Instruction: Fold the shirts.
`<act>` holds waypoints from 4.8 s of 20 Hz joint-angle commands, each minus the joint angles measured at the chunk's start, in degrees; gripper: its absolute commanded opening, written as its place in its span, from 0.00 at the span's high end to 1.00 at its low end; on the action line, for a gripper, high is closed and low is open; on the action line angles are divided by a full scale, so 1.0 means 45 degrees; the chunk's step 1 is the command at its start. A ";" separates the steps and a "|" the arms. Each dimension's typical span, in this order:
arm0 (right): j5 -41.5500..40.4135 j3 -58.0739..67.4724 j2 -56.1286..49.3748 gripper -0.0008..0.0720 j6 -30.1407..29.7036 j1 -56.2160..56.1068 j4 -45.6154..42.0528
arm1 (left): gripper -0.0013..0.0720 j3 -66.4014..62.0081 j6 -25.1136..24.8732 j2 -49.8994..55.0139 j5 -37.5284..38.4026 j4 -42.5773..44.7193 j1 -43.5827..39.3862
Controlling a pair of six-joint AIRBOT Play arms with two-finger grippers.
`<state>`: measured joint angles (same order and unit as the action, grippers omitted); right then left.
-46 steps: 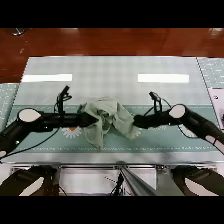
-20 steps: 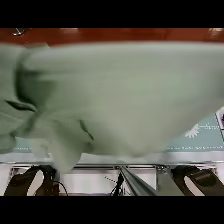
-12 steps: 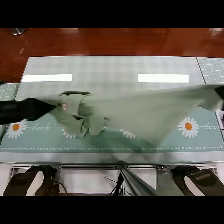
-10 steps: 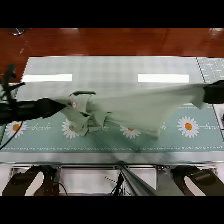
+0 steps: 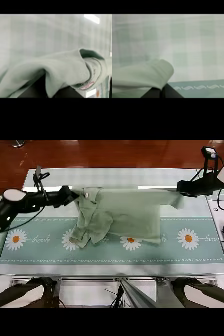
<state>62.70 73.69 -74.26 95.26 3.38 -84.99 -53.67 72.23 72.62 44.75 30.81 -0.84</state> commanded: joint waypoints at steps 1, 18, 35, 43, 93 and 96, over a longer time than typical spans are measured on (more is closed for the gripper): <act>-0.1020 0.1010 -0.2118 0.96 -0.1020 0.0937 0.3638 | 0.94 -0.2783 -0.0486 0.2982 0.0160 -0.0277 -0.0058; 0.1710 -0.1826 -0.1161 0.12 -0.4211 0.5644 0.6475 | 0.02 -0.2142 0.0733 0.2317 0.8378 0.5916 0.4347; 0.1695 -0.7441 0.1117 0.13 -0.5940 0.5246 0.7951 | 0.94 0.2730 -0.1996 0.1870 0.4420 0.2035 0.1005; 0.0976 -0.7436 0.0729 0.13 -0.4240 0.2375 0.6727 | 0.94 0.2322 -0.1996 0.1870 0.4843 0.2045 0.0976; 0.5124 0.4979 0.8388 0.97 -0.1661 0.0335 -0.0049 | 0.94 -0.8408 0.1685 -0.8510 0.6062 0.5071 0.3279; 0.3823 0.2822 0.7902 0.97 -0.1540 0.0335 -0.0044 | 0.94 -0.5634 0.1005 -0.7791 0.4707 0.2458 0.3245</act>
<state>83.85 94.87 -37.34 87.74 4.84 -84.47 -89.78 78.85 35.62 70.78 50.94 14.11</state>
